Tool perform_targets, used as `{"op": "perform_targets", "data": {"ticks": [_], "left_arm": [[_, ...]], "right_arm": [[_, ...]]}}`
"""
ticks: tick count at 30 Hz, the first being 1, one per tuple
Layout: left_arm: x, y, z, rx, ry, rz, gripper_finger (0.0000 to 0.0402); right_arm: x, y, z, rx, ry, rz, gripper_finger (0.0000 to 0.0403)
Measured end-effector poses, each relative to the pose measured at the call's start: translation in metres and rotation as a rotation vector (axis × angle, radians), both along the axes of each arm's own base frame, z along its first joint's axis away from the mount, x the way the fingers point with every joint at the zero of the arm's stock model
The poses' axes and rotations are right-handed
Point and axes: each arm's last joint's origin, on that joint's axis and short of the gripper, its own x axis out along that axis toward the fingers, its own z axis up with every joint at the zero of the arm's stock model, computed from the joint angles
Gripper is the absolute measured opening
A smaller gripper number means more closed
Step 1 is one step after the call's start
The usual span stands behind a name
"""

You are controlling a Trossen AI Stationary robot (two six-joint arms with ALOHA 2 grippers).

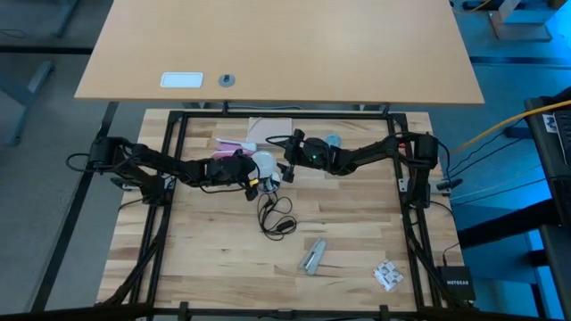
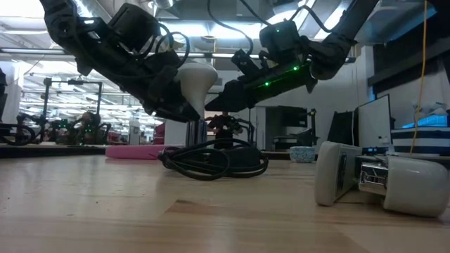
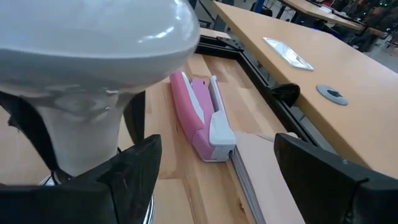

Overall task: Screw lightbulb
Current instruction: Insert light bulb into the lamp

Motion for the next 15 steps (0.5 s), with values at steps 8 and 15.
{"op": "perform_targets", "data": {"ticks": [8, 15], "left_arm": [[0.0003, 0.0, 0.0002, 0.001, -0.007, -0.001, 0.0265], [0.0004, -0.0001, 0.0004, -0.004, -0.011, -0.002, 0.0265]], "right_arm": [[0.0, 0.0, 0.0, 0.0, 0.0, 0.0, 0.0317], [-0.0011, 0.0003, -0.0039, 0.009, 0.041, 0.0, 0.0317]]}}
